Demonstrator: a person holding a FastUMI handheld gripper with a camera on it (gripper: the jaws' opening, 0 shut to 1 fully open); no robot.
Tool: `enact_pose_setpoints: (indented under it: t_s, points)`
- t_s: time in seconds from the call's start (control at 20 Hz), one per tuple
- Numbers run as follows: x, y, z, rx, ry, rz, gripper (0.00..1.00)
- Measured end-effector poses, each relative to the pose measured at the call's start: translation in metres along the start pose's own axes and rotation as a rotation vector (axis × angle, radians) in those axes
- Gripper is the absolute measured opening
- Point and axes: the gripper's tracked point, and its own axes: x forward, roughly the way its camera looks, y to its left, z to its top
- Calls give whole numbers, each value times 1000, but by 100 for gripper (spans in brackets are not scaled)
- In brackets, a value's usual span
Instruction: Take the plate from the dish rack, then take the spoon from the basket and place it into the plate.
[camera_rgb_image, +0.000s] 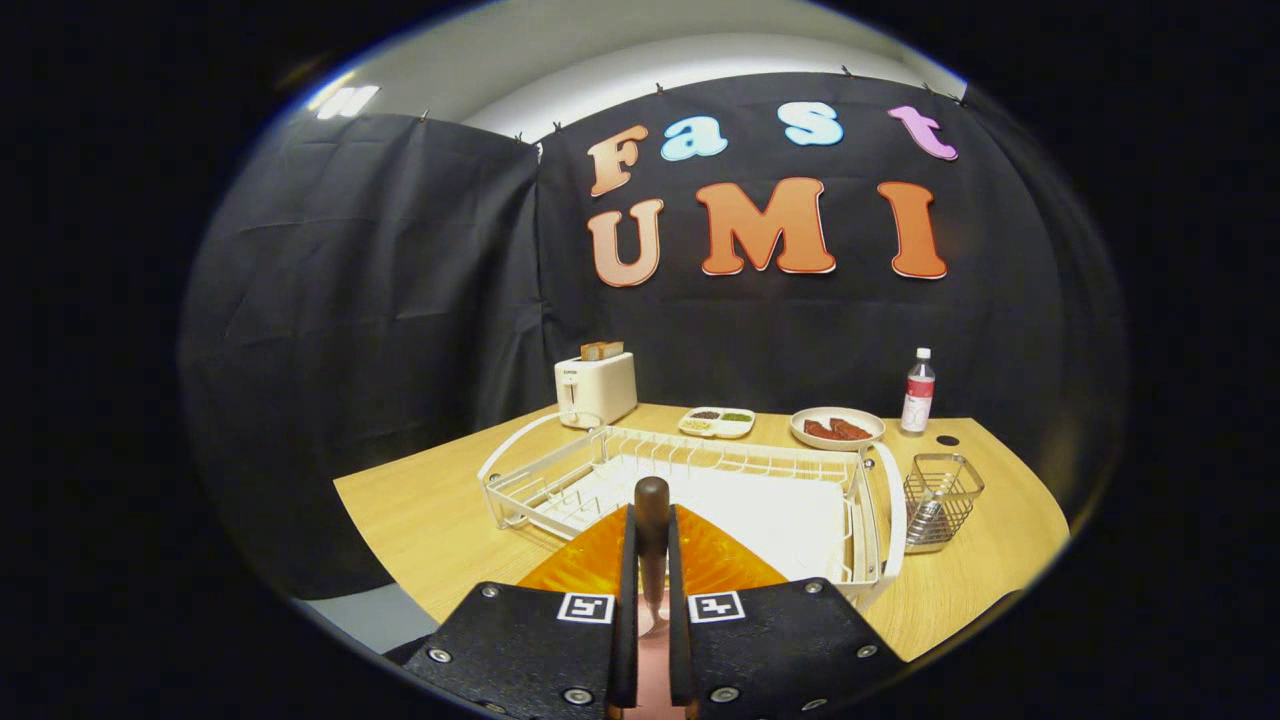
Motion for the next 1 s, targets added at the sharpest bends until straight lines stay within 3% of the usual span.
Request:
enact_pose_setpoints:
  t_s: [1.0]
  points:
    - [-61, -40, -48, 138, 33, 65, 13]
